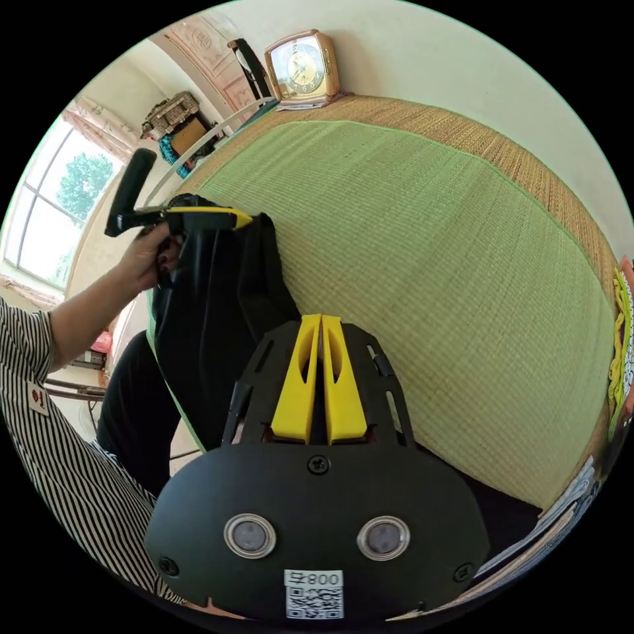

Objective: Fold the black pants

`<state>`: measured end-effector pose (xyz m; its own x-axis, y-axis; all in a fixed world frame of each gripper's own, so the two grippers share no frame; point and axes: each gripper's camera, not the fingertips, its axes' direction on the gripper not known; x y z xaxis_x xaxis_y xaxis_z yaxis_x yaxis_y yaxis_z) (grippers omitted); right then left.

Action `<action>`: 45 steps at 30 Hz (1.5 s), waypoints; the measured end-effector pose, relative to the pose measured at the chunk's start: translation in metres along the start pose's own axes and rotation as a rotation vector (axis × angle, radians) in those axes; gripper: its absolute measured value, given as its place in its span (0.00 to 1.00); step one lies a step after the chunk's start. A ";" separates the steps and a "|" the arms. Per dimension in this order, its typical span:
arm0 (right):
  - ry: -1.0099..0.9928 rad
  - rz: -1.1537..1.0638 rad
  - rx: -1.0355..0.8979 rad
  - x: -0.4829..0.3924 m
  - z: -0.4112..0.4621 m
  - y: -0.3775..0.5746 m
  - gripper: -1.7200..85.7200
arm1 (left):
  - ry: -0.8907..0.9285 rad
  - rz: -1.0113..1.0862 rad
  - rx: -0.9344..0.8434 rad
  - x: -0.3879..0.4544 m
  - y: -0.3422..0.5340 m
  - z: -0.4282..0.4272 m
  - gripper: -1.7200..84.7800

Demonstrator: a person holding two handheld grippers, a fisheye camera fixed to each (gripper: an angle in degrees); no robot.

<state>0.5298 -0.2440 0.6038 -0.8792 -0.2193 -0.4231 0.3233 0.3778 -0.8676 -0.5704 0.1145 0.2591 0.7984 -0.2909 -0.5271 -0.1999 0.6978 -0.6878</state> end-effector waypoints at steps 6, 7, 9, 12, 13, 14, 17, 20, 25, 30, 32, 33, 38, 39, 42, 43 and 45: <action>-0.188 -0.067 0.055 -0.006 0.021 -0.054 0.10 | -0.012 -0.104 0.185 -0.019 0.031 -0.044 0.06; -0.219 -0.068 0.036 -0.005 0.027 -0.060 0.10 | -0.043 -0.136 0.223 -0.028 0.040 -0.058 0.07; -0.291 -0.050 -0.024 -0.003 0.047 -0.076 0.11 | -0.107 -0.186 0.275 -0.044 0.052 -0.080 0.09; -0.263 -0.019 -0.066 -0.002 0.059 -0.084 0.10 | -0.207 -0.279 0.337 -0.074 0.062 -0.108 0.12; -0.253 -0.013 -0.085 -0.001 0.063 -0.084 0.10 | -0.254 -0.303 0.335 -0.086 0.063 -0.112 0.13; -0.269 -0.001 -0.119 0.000 0.069 -0.084 0.09 | -0.282 -0.349 0.297 -0.099 0.061 -0.111 0.13; -0.281 0.002 -0.143 -0.001 0.075 -0.081 0.07 | -0.220 -0.405 0.170 -0.124 0.056 -0.093 0.11; -0.271 -0.011 -0.142 -0.001 0.069 -0.077 0.04 | -0.222 -0.408 0.154 -0.123 0.056 -0.091 0.07; -0.221 -0.049 -0.024 -0.003 0.037 -0.072 0.03 | -0.298 -0.411 0.222 -0.116 0.063 -0.104 0.05; -0.093 -0.040 -0.110 -0.001 0.057 -0.060 0.04 | -0.306 -0.454 0.230 -0.110 0.058 -0.092 0.06; -0.057 -0.022 -0.061 0.005 0.043 -0.045 0.05 | -0.341 -0.428 0.255 -0.095 0.051 -0.092 0.06; -0.045 -0.002 -0.032 0.012 0.033 -0.033 0.07 | -0.337 -0.417 0.265 -0.090 0.049 -0.092 0.07; 0.012 0.078 0.034 0.038 -0.011 0.044 0.07 | -0.105 -0.176 0.226 -0.019 0.022 -0.054 0.06; 0.024 0.097 0.025 0.040 -0.018 0.066 0.07 | -0.072 -0.145 0.200 -0.009 0.018 -0.045 0.06; 0.094 0.109 -0.039 0.036 -0.022 0.114 0.07 | -0.013 -0.030 0.033 0.031 0.005 -0.001 0.04; 0.108 0.109 -0.050 0.034 -0.022 0.122 0.07 | -0.038 -0.016 -0.024 0.040 0.004 0.013 0.04; 0.184 0.118 -0.085 0.032 -0.018 0.149 0.07 | -0.056 -0.007 -0.090 0.045 0.005 0.030 0.03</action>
<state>0.5430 -0.1785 0.4656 -0.8885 -0.0040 -0.4589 0.4042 0.4668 -0.7866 -0.5185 0.1241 0.2464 0.8299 -0.2564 -0.4955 -0.2429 0.6336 -0.7346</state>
